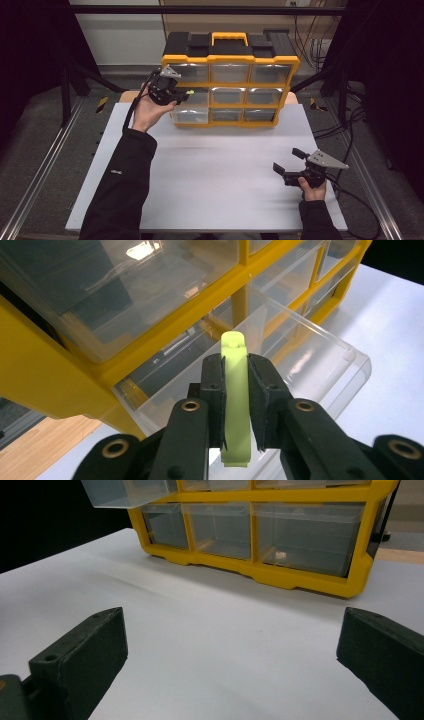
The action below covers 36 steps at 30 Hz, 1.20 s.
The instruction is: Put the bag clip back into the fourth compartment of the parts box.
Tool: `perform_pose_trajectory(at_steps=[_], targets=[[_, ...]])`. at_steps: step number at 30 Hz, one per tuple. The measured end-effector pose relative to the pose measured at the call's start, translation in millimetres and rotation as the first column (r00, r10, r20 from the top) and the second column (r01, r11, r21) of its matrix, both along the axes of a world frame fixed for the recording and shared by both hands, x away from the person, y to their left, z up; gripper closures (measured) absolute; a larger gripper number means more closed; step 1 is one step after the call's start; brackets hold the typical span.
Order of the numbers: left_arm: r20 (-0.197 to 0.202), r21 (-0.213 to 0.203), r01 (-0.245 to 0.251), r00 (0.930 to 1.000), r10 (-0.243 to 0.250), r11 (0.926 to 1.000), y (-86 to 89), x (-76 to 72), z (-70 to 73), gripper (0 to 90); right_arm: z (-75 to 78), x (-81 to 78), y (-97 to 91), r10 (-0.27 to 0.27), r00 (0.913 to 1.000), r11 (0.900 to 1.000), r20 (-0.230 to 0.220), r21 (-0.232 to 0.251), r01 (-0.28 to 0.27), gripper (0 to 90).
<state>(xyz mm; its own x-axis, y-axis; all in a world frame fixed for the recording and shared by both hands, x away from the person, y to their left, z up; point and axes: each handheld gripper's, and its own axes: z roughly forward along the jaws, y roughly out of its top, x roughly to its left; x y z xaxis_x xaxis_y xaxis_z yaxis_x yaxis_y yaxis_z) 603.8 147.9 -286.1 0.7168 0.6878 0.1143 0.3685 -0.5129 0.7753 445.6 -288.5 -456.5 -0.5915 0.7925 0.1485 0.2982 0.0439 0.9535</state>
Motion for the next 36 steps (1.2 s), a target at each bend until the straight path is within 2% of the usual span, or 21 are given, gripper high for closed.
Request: perform_pose_trajectory(at_steps=[19, 36], targets=[[-0.012, 0.019, 0.003, 0.9999, -0.003, 0.9998, 0.3, 3.2, -12.7, 77.9, 0.0, 0.0, 0.0, 0.000, 1.0000, 1.0000, -0.001, 0.000, 0.000, 0.5], [-0.041, 0.034, -0.004, 0.9991, 0.005, 0.9994, -0.2, 7.0, -21.8, 77.9, 0.0, 0.1, 0.1, 0.000, 1.0000, 1.0000, -0.001, 0.001, 0.000, 0.5]])
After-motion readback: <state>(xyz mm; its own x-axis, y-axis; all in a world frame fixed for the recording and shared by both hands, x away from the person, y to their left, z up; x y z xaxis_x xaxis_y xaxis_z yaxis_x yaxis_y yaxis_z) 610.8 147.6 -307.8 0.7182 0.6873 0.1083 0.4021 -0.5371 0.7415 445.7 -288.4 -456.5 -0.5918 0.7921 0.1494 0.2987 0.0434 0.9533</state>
